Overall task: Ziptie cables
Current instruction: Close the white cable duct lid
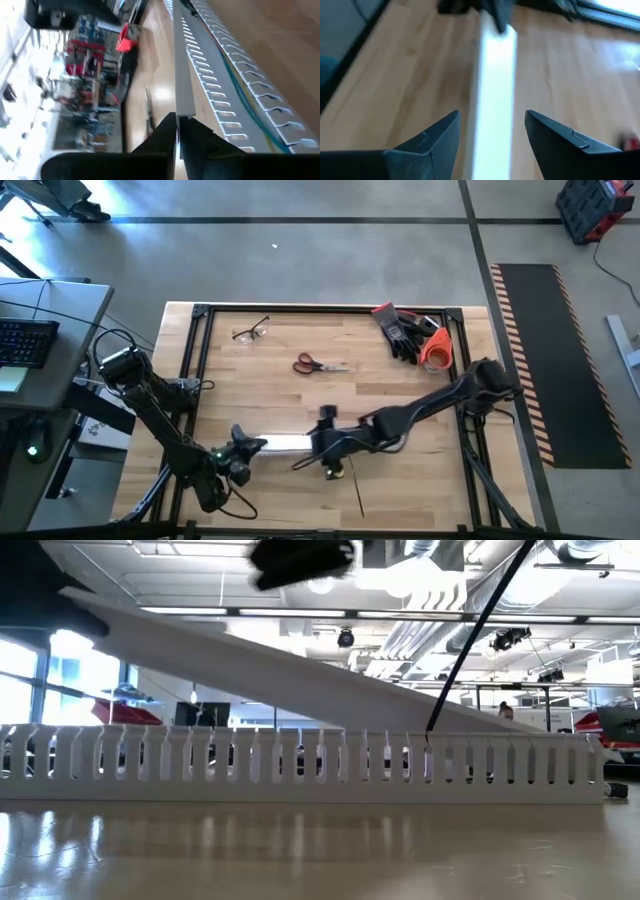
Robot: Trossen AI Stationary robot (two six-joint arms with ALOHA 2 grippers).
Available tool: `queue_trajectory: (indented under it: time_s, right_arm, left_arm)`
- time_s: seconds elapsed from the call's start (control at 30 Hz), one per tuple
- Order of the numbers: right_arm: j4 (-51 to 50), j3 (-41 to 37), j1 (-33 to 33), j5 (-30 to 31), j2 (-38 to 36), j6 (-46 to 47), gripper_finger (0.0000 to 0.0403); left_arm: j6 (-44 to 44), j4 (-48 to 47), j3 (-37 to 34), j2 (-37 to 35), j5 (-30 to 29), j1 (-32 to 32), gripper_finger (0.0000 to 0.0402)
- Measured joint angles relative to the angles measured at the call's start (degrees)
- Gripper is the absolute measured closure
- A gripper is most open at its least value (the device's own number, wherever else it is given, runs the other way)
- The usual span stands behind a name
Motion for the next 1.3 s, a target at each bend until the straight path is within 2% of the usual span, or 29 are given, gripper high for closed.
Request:
queue_trajectory:
  time_s: [0.13, 0.3, 0.4, 0.5, 0.63, 0.77, 0.93, 1.1, 1.3]
  right_arm:
    - [8.5, -13.4, 2.3, 7.2, -7.4, 7.3, 0.0192]
    - [34.2, -32.5, 5.6, 12.4, -15.8, 11.7, 0.0192]
    - [50.0, -40.3, 5.1, 13.0, -17.1, 11.8, 0.0192]
    - [59.2, -44.0, 3.7, 10.4, -17.0, 9.0, 0.0189]
    - [58.8, -44.2, 0.6, 4.9, -15.0, 5.9, 0.0165]
    - [55.0, -41.3, -3.5, -0.6, -14.1, 1.7, 0.0118]
    - [44.5, -37.8, -9.2, -9.5, -14.0, 0.5, 0.0071]
    - [37.7, -37.4, -12.4, -13.6, -13.1, 0.4, 0.0060]
    - [37.1, -37.4, -13.7, -19.0, -10.2, 1.1, 0.0060]
  left_arm:
    - [4.8, 0.4, 1.4, 0.0, -0.9, 1.9, 0.0401]
    - [15.1, 0.2, 2.2, 0.0, -8.0, 4.2, 0.0401]
    - [19.6, 0.4, 3.0, 0.0, -9.2, 6.4, 0.0401]
    - [20.4, 0.6, 3.1, -0.1, -9.0, 8.0, 0.0401]
    - [21.7, 0.7, 3.1, -0.1, -9.0, 8.7, 0.0401]
    - [22.3, 1.3, 3.1, -0.1, -8.9, 8.7, 0.0401]
    - [22.3, 1.8, 3.1, -0.1, -8.8, 8.7, 0.0401]
    - [22.3, 2.0, 3.1, -0.1, -8.8, 8.7, 0.0401]
    - [22.3, 2.1, 3.1, -0.1, -8.6, 8.6, 0.0401]
